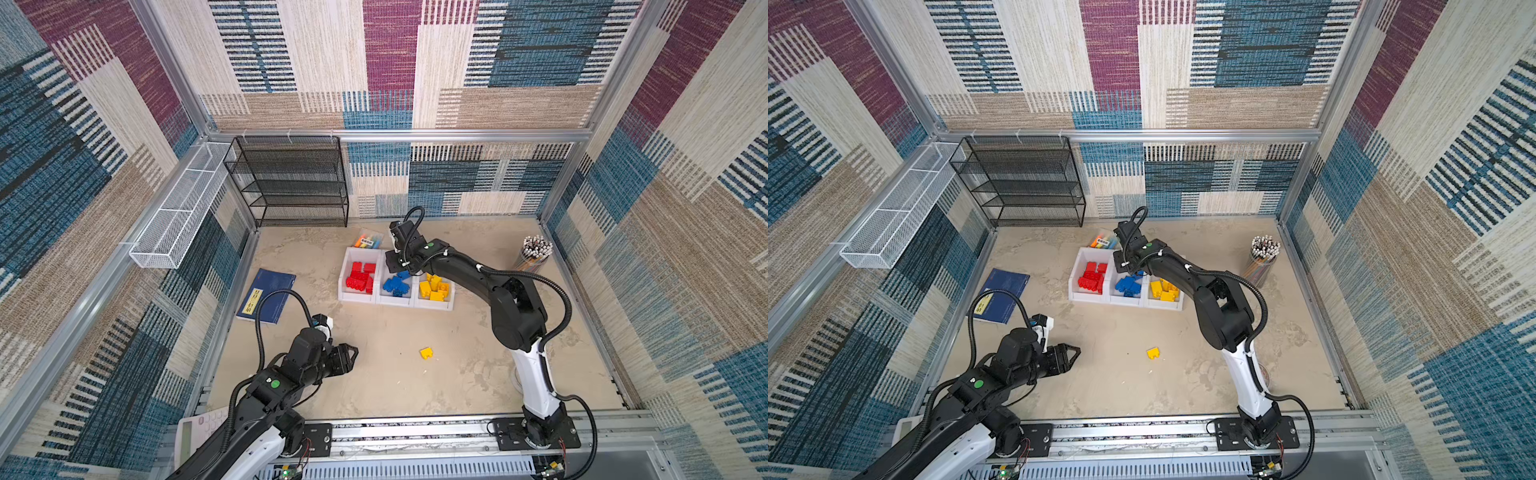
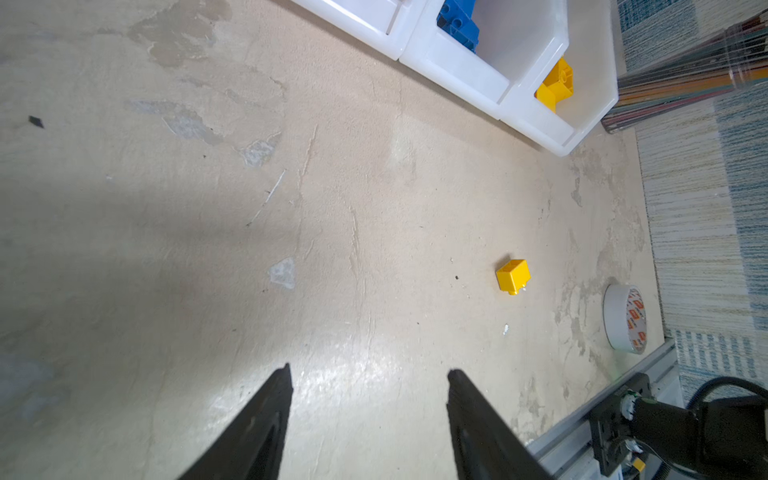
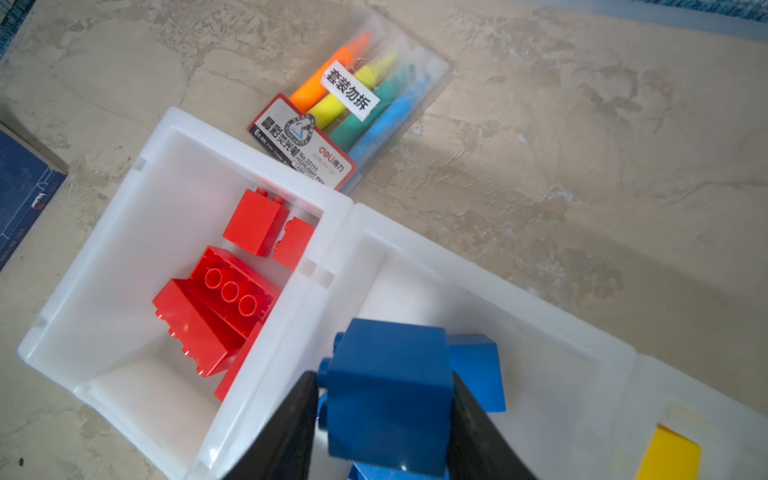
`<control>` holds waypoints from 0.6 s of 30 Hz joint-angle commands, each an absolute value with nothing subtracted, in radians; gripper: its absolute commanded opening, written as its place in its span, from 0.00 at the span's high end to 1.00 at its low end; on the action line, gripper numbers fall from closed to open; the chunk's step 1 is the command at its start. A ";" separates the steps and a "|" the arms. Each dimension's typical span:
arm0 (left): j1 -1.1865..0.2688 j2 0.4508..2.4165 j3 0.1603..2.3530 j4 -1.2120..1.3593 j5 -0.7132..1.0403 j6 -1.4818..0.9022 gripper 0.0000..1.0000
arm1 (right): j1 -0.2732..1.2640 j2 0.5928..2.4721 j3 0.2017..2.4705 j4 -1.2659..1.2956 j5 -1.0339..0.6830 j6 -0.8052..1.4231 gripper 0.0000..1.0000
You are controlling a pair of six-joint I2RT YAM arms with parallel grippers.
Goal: Sort the legos into containers by color
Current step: 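Carry the blue brick into the blue compartment and release, then move the right gripper back over the small yellow brick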
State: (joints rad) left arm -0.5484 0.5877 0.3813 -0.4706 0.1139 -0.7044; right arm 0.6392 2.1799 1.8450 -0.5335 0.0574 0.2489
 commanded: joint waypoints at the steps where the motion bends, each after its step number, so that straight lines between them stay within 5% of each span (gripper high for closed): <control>1: -0.548 0.566 0.387 -0.498 0.125 -0.729 0.37 | 0.640 2.170 1.840 -0.526 0.037 0.245 0.41; 18: -0.548 0.541 0.383 -0.521 0.127 -0.733 0.37 | 0.640 1.955 1.641 -0.507 0.067 0.223 0.35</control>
State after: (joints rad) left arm -0.5480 0.5423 0.3809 -0.5068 0.1158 -0.7116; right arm 0.6395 2.0159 1.6855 -0.5362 0.0387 0.2413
